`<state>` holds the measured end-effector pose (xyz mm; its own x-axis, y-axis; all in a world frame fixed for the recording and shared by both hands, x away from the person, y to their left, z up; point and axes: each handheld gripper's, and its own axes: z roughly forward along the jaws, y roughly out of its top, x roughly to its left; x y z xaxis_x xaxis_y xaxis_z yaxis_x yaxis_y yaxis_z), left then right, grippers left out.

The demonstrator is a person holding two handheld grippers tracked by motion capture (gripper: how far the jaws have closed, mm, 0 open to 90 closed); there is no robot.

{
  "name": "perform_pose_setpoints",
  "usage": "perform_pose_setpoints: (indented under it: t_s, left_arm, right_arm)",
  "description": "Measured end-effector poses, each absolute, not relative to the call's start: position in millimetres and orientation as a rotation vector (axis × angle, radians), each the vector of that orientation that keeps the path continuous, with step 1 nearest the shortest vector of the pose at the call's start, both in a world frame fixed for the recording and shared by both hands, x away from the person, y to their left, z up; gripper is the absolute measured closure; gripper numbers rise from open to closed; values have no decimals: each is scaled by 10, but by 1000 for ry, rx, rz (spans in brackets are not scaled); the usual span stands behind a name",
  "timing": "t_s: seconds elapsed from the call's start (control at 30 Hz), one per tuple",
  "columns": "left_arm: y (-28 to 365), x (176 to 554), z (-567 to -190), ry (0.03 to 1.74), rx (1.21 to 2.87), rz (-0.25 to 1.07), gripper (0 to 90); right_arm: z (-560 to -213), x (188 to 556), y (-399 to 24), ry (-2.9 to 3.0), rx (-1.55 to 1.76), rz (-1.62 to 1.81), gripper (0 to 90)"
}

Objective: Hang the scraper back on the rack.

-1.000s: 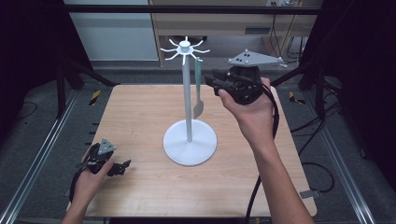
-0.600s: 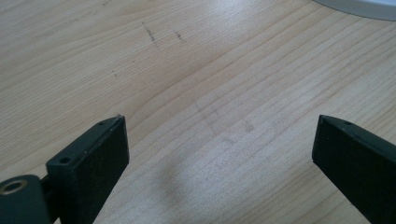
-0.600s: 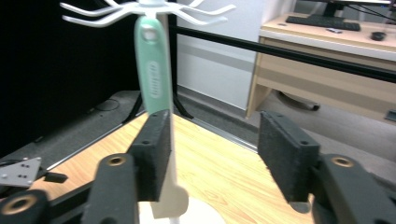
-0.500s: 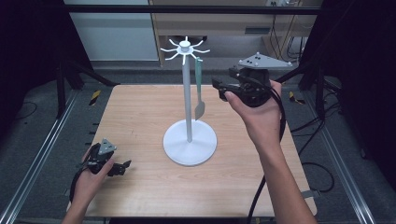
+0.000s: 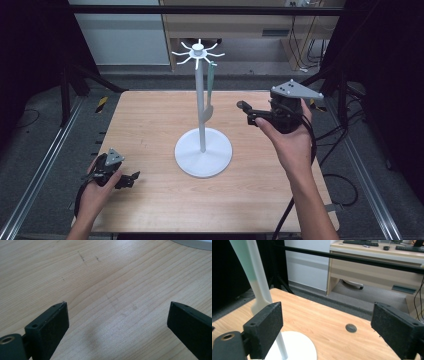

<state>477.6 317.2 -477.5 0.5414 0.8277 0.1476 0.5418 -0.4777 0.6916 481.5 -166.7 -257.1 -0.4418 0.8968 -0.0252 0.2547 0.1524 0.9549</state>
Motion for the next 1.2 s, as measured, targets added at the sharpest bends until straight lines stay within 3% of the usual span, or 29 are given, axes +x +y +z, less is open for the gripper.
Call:
perform_pose_setpoints:
  t_s: [0.53,1.2]
  left_arm:
    - [3171,4771,-4775,1102,2194,635,32]
    - [3165,4771,-4776,1095,2197,638,32]
  right_arm:
    - [-3423,4720,-1967,1862,1208,1225,81]
    - [-4096,4668,-2026,1911,1325,1115,114]
